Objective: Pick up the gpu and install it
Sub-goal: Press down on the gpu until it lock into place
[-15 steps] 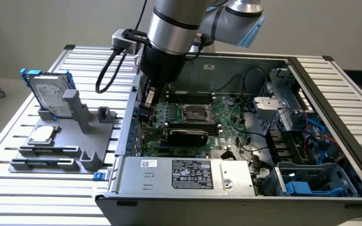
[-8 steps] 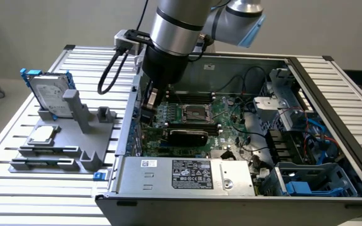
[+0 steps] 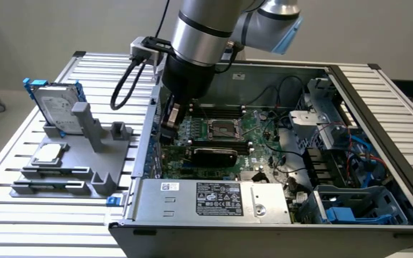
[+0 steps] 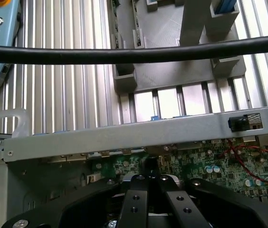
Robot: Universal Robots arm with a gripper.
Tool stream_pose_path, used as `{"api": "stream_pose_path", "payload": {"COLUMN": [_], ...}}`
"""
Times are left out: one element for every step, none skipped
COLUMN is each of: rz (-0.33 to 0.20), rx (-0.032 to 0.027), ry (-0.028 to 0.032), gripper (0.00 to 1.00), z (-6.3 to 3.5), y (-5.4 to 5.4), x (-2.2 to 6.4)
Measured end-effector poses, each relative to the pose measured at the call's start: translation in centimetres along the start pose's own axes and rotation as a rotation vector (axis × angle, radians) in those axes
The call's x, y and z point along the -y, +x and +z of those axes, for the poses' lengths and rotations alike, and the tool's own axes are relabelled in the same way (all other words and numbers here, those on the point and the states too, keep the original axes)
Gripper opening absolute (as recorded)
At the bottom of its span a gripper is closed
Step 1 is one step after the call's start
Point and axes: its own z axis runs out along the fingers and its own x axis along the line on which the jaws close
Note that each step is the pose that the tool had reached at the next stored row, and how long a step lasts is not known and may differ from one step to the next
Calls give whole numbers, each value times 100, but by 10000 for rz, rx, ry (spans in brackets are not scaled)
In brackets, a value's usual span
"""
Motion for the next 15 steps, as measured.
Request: {"api": "stream_pose_path", "payload": {"rz": [29, 66, 111, 172, 230, 295, 363, 421, 467, 506, 534, 549, 555, 557, 559], "rx": [1, 6, 16, 28, 44, 63, 83, 102, 115, 120, 120, 111, 101, 89, 78], "ry": [-3, -9, -16, -27, -37, -50, -61, -71, -79, -85, -88, -91, -99, -112, -124], "gripper": [11, 11, 11, 11, 11, 11, 11, 11, 11, 11, 11, 11, 11, 11, 11], "z": [10, 19, 28, 35, 39, 41, 42, 43, 44, 44, 43, 43, 42, 38, 35], "y": [-2, -3, -4, -4, -4, -5, -6, -8, -9, -9, -9, -9, -10, -10, -11], "x": [1, 1, -1, -3, -4, -4, -4, -4, -4, -4, -4, -3, 2, 10, 20]}}
